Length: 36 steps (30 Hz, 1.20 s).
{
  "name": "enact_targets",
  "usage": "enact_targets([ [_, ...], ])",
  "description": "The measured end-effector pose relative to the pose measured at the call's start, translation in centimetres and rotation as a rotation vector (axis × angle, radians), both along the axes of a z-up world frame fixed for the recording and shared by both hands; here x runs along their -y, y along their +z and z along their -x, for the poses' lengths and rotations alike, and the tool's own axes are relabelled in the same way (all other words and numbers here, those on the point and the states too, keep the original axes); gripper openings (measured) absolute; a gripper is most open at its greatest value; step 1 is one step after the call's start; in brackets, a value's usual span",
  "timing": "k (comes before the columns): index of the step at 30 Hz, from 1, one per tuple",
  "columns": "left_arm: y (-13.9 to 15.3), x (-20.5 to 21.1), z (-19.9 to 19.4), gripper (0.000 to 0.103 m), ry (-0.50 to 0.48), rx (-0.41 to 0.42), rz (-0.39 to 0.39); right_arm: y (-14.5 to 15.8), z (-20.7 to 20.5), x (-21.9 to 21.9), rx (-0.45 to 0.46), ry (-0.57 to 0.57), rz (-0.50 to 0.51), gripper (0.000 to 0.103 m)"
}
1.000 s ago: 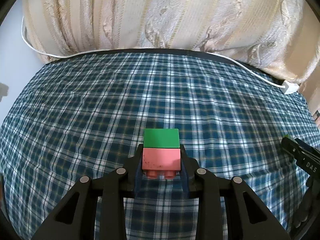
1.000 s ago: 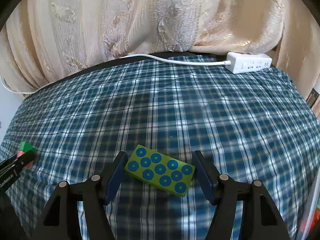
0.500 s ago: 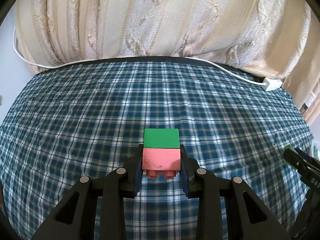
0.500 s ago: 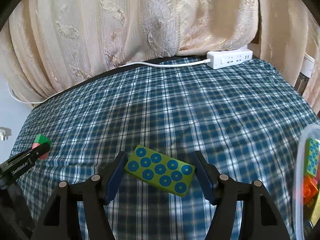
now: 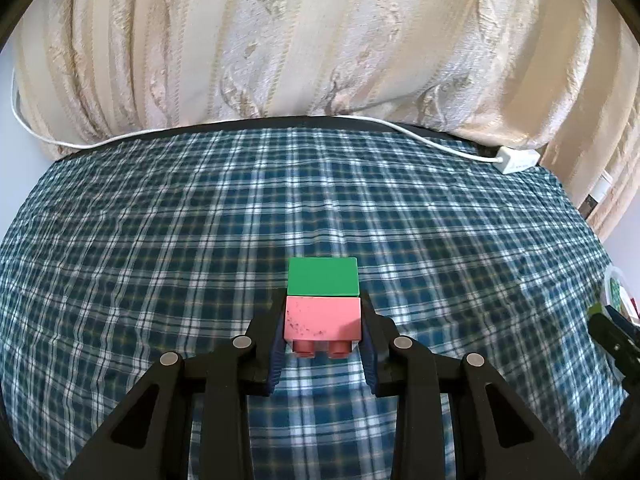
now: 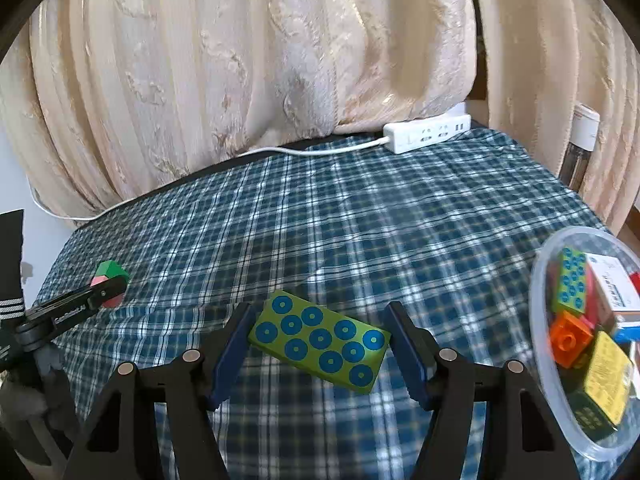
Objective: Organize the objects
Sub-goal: 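Carry the stacked block with the left tool and dotted block with the right tool to the bowl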
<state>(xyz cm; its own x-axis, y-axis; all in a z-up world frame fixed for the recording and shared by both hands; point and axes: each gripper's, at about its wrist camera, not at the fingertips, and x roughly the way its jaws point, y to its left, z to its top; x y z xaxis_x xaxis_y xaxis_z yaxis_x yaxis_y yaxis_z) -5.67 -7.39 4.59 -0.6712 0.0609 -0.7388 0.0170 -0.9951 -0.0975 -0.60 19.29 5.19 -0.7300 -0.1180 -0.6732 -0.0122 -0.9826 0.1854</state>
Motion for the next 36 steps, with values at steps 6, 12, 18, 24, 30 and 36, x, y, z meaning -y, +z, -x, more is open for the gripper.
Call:
enact_targets([
  [6,0.4,-2.3,-0.4,0.033,-0.047,-0.003,0.005,0.7,-2.0,-2.3,-0.029,-0.042,0.017,0.070],
  [12,1.0,-4.9,-0.8,0.032,-0.096,-0.004,0.008,1.0,-3.8,-5.0,-0.046,-0.093,0.038,0.070],
  [18,1.8,-7.5,-1.0,0.033,-0.137,-0.013,0.022,1.3,-5.6,-8.1,-0.066,-0.153,0.056,0.070],
  [24,2.6,-10.5,-1.4,0.033,-0.190,-0.025,0.041,1.3,-7.4,-11.2,-0.087,-0.222,0.036,0.070],
  [30,3.2,-13.9,-1.8,0.033,-0.247,-0.036,0.053,0.6,-8.9,-14.5,-0.083,-0.292,0.034,0.070],
  [36,3.4,-17.0,-2.3,0.033,-0.302,-0.041,0.064,-0.1,-9.7,-16.8,-0.076,-0.329,0.032,0.070],
])
